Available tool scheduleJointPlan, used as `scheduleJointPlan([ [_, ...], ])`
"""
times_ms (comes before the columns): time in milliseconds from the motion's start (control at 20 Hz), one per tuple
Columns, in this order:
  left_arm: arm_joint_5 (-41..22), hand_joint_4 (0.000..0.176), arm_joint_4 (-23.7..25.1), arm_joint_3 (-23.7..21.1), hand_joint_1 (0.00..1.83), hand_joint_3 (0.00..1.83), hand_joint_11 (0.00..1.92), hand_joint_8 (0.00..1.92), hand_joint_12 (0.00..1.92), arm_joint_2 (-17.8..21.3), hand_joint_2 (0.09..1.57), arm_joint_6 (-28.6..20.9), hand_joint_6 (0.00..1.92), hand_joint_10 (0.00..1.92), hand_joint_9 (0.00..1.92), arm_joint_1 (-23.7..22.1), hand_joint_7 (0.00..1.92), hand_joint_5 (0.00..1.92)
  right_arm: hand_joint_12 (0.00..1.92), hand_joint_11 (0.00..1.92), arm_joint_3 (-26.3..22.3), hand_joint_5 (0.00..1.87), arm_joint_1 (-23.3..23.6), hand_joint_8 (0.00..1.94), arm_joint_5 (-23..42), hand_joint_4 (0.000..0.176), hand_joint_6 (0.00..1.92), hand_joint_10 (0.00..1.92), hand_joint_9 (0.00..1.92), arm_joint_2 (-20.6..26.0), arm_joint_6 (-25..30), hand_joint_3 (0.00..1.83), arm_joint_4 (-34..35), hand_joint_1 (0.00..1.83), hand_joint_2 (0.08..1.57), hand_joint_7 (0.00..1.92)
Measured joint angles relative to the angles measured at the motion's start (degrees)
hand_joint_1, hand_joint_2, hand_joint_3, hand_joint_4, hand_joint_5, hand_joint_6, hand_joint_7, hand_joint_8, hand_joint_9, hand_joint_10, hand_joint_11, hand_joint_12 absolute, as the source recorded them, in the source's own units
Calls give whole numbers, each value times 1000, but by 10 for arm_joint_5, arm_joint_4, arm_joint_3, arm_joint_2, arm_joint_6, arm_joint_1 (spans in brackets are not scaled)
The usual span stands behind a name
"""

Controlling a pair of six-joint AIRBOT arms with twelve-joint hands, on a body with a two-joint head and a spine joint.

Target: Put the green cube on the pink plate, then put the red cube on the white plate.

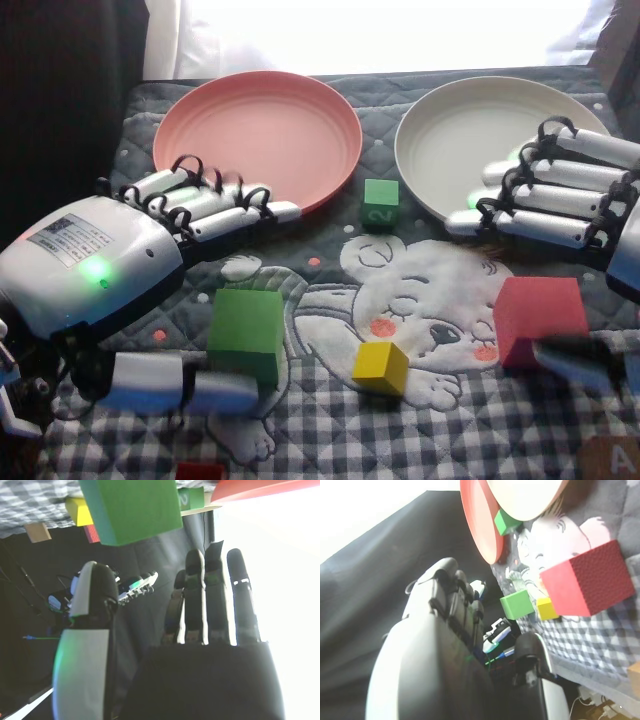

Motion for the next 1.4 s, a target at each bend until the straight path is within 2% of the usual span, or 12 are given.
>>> scheduleJointPlan([
  [100, -2, 104, 0, 0, 573, 0, 0, 7, 682, 0, 914, 0, 2, 13, 170, 0, 133, 203, 1517, 0, 0, 239, 0, 658, 0, 0, 802, 974, 196, 0, 0, 484, 0, 765, 652, 337],
  [200, -2, 112, -1, 0, 593, 2, 0, 0, 601, 0, 926, 0, 1, 1, 127, 0, 74, 204, 1531, 0, 0, 247, 0, 627, 0, 0, 791, 959, 213, 0, 0, 475, 0, 773, 670, 359],
  [300, -2, 96, -1, 4, 587, 3, 0, 5, 595, -3, 945, 0, 1, 5, 141, 0, 105, 208, 1555, 0, 0, 239, 0, 665, 0, 0, 827, 998, 199, -1, 0, 485, 0, 802, 660, 349],
  [350, 0, 113, -5, 9, 598, 1, 0, 4, 616, -10, 945, 0, 2, 7, 151, 0, 113, 217, 1555, 0, 0, 237, 0, 669, 0, 0, 832, 1002, 191, -1, 0, 488, 0, 806, 661, 340],
  [500, 21, 95, -6, 23, 635, 2, 0, 7, 645, -24, 957, 0, 3, 12, 188, -6, 152, 237, 1548, 0, 0, 227, 0, 701, 0, 0, 859, 1019, 159, -1, 0, 527, 1, 809, 637, 313],
  [650, 38, 84, -4, 41, 589, 1, 0, 14, 969, -43, 970, 0, 5, 26, 268, -13, 225, 255, 1545, 0, 1, 229, 0, 690, 0, 0, 861, 1019, 141, -2, 0, 546, 0, 807, 613, 312],
  [700, 52, 42, -1, 46, 620, 0, 0, 25, 1074, -51, 969, 3, 13, 42, 324, -14, 278, 290, 1572, 0, 1, 228, 0, 700, 0, 0, 872, 1036, 147, -2, 0, 558, 0, 794, 609, 318],
  [800, 54, 2, 7, 51, 659, 0, 0, 18, 1191, -58, 970, 4, 9, 49, 360, -17, 296, 297, 1586, 0, 1, 225, 0, 738, 0, 0, 916, 1068, 148, -2, 0, 571, 0, 779, 606, 324],
  [1000, 57, 0, 7, 55, 654, 0, 0, 12, 1370, -62, 945, 4, 11, 58, 389, -17, 327, 329, 1582, 0, 1, 268, 0, 645, 0, 0, 828, 994, 146, -2, 0, 526, 0, 781, 639, 350],
  [1150, 60, 0, 10, 58, 682, 4, 0, 28, 1473, -64, 969, 3, 23, 102, 461, -19, 408, 391, 1573, 0, 1, 252, 0, 716, 0, 0, 877, 1043, 147, -2, 0, 518, 0, 832, 639, 340],
  [1250, 63, 0, 11, 58, 755, 1, 133, 20, 1508, -64, 1023, 3, 11, 228, 515, -19, 523, 464, 1606, 0, 1, 243, 0, 770, 0, 0, 916, 1075, 131, -2, 0, 530, 0, 815, 642, 316],
  [1400, 64, 0, 13, 60, 965, 5, 425, 100, 1559, -66, 1142, 3, 36, 861, 575, -19, 807, 652, 1622, 0, 1, 261, 0, 787, 0, 0, 906, 1069, 144, -2, 0, 514, 0, 807, 649, 328],
])
